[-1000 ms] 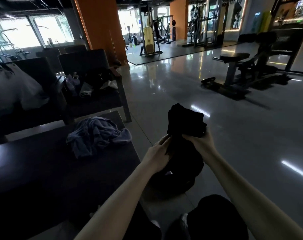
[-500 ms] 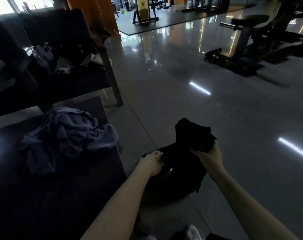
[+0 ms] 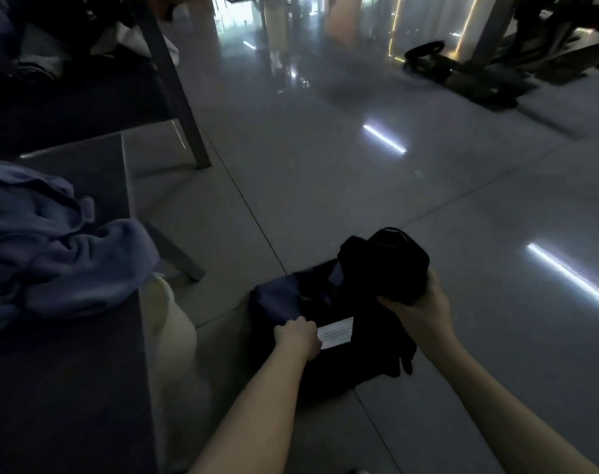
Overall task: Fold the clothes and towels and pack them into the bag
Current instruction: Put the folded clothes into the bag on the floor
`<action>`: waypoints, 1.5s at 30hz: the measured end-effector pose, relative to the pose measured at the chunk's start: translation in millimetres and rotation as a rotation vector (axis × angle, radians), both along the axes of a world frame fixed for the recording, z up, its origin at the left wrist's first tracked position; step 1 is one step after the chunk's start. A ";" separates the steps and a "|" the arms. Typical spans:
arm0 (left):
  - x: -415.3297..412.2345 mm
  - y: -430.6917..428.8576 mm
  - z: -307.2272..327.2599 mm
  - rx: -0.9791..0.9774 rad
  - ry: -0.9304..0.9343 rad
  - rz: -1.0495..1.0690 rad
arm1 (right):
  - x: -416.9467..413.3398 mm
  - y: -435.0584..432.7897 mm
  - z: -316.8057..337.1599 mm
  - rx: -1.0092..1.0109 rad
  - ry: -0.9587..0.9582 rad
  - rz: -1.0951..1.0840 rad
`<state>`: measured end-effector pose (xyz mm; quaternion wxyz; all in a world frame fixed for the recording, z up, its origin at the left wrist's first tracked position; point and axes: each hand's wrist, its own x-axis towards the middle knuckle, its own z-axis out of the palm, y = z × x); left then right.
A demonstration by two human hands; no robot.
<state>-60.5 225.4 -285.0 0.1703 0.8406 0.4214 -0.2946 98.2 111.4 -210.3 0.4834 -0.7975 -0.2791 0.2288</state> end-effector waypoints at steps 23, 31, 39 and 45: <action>7.6 68.5 -125.4 0.425 -0.010 -0.234 | 17.3 52.0 -74.1 0.016 -0.628 0.187; 9.0 112.1 -93.1 0.171 -0.080 0.130 | 15.8 36.2 -112.4 -0.095 -0.674 0.375; 3.5 150.4 -64.8 0.096 -0.272 0.430 | 14.5 11.9 -135.3 -0.174 -0.634 0.398; 6.3 152.7 -60.0 0.064 -0.368 0.510 | 0.8 15.3 -145.8 -0.248 -0.637 0.549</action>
